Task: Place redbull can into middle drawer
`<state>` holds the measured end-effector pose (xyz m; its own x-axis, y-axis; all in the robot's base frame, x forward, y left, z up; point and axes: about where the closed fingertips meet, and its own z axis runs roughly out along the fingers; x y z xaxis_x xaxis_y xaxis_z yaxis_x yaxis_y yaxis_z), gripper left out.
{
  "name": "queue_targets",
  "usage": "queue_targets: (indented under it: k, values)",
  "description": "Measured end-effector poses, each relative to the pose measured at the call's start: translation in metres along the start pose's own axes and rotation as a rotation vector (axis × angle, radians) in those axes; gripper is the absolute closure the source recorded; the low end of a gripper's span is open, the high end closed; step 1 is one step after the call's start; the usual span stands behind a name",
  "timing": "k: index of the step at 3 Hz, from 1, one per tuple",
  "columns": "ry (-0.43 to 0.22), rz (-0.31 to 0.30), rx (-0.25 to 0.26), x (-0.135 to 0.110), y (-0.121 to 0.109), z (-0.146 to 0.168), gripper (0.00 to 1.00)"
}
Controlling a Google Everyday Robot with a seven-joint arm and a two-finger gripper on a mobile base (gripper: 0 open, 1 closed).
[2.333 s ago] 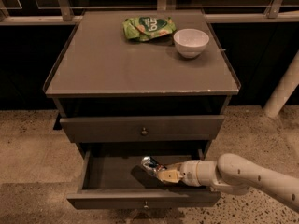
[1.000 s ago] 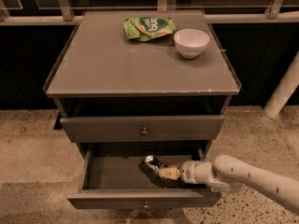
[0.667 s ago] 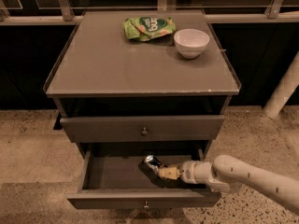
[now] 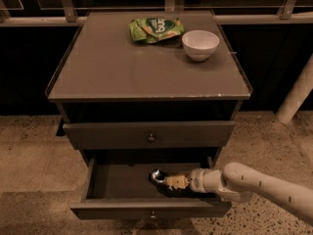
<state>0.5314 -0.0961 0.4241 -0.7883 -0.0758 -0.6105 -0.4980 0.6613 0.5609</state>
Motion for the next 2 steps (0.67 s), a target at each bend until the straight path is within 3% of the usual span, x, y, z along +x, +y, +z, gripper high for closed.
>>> queue_targets:
  k: [1, 2]
  values:
    - [0.0, 0.0, 0.0, 0.0, 0.0, 0.0, 0.0]
    - [0.0, 0.0, 0.0, 0.0, 0.0, 0.0, 0.0]
